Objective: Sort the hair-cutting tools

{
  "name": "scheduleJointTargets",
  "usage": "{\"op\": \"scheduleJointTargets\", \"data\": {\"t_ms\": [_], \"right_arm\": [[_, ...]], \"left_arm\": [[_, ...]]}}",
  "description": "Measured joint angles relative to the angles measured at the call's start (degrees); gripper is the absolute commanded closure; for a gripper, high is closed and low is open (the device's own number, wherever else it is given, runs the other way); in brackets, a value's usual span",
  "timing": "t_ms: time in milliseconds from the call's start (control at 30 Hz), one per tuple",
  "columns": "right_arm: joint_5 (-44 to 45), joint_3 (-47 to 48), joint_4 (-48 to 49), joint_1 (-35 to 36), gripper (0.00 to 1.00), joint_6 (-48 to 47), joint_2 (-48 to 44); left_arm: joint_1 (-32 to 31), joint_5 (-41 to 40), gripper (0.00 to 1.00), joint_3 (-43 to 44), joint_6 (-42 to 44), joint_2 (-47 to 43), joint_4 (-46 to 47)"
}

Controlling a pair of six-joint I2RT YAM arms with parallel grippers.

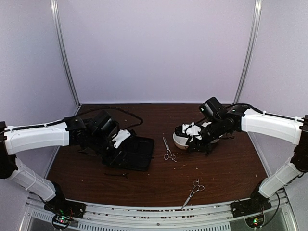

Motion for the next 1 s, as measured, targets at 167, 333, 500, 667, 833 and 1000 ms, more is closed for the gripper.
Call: {"op": "scheduleJointTargets", "data": {"t_ms": [167, 333, 500, 667, 833, 1000], "right_arm": [[-0.61, 0.00, 0.00, 0.00, 0.65, -0.61, 0.48], [-1.14, 0.00, -0.09, 0.00, 0.66, -1.22, 1.01], [-1.14, 0.00, -0.11, 0.00, 0.66, -1.42, 1.01], [-1.11, 0.00, -0.44, 0.00, 0.66, -1.44, 1.01], [-1.11, 0.00, -0.85, 0.00, 0.67, -1.44, 1.44], [-1.11, 0.00, -1.22, 0.00, 0.67, -1.44, 1.86]], "left_arm": [[-2.05, -3.67, 0.07, -4.72, -3.10, 2.32, -0.66], [-2.58, -6.64, 0.30, -8.22, -2.64, 3.26, -0.26], [-3.08, -8.07, 0.32, -9.53, -1.40, 4.76, 0.72], [-3.72, -9.44, 0.35, -9.99, -0.35, 6.16, 2.51], [-3.69, -10.80, 0.45, -9.05, 1.95, 9.81, 2.99], [-3.69, -10.69, 0.54, -6.80, 4.44, 13.38, 3.02]]}}
